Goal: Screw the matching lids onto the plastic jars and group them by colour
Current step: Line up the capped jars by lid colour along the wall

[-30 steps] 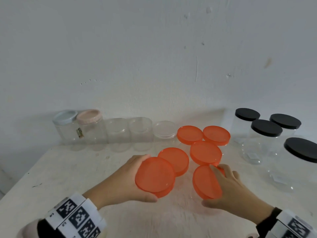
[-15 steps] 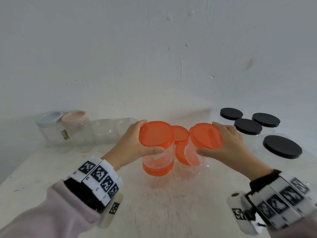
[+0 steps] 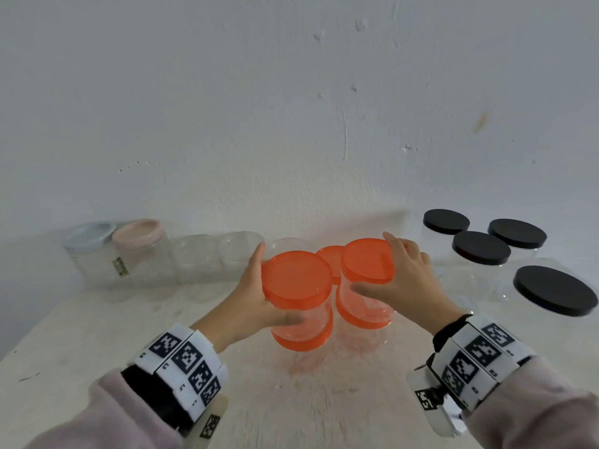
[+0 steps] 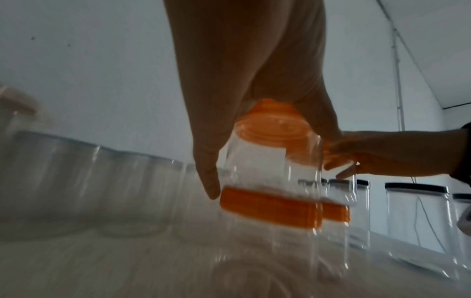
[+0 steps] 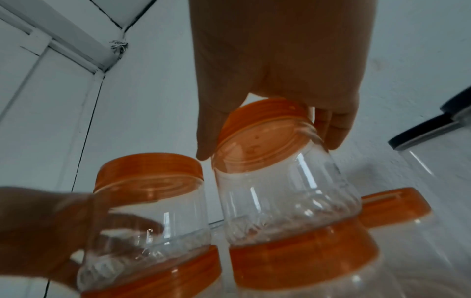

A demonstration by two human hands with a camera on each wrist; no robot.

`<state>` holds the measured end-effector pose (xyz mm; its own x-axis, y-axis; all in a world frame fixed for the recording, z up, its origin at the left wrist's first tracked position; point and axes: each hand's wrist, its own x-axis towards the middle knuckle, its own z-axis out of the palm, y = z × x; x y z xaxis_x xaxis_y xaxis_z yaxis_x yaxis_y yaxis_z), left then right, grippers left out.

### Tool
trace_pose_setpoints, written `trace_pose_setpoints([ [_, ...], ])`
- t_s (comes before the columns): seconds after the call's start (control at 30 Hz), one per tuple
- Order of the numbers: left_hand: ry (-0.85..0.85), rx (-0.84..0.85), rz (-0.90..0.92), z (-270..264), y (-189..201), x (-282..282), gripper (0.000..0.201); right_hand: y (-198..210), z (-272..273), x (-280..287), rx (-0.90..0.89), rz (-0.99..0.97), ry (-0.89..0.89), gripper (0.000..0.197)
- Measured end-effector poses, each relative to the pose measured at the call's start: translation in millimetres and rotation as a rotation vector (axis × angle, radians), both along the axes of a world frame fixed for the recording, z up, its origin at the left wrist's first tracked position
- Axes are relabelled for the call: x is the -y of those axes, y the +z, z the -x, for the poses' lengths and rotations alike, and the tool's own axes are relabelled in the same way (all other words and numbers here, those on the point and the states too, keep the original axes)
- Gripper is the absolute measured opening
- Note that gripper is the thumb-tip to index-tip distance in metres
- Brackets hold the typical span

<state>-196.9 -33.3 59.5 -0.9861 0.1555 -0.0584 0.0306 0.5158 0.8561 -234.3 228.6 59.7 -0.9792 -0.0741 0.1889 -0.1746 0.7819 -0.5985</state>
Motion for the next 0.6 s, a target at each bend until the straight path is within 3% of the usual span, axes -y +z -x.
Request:
trace_pose_setpoints([
  [0.13, -0.022, 0.079, -0.057, -8.7, -28.4, 3.0, 0.125, -18.9, -1.0, -6.5, 0.001, 0.321, 0.005, 0.136],
  [0.27, -0.059, 0.119, -0.087, -14.2, -48.2, -3.5, 0.118, -50.7, -3.4, -11.8, 0.075, 0.554, 0.069, 0.129],
  [0.33, -0.046, 0.088, -0.128, -15.8, -53.3, -9.0, 0.108, -64.9, 0.1, -14.8, 0.152, 0.57, 0.078, 0.135],
  [0.43, -0.022, 0.01, -0.135, -18.3, -57.2, -18.4, 0.088, -80.6, 7.3, -16.3, 0.22, 0.536, 0.089, 0.124],
  [0.6, 0.08, -0.049, -0.115, -14.0, -63.0, -24.9, 0.082, -92.2, 12.7, -14.9, 0.231, 0.531, 0.046, 0.119],
])
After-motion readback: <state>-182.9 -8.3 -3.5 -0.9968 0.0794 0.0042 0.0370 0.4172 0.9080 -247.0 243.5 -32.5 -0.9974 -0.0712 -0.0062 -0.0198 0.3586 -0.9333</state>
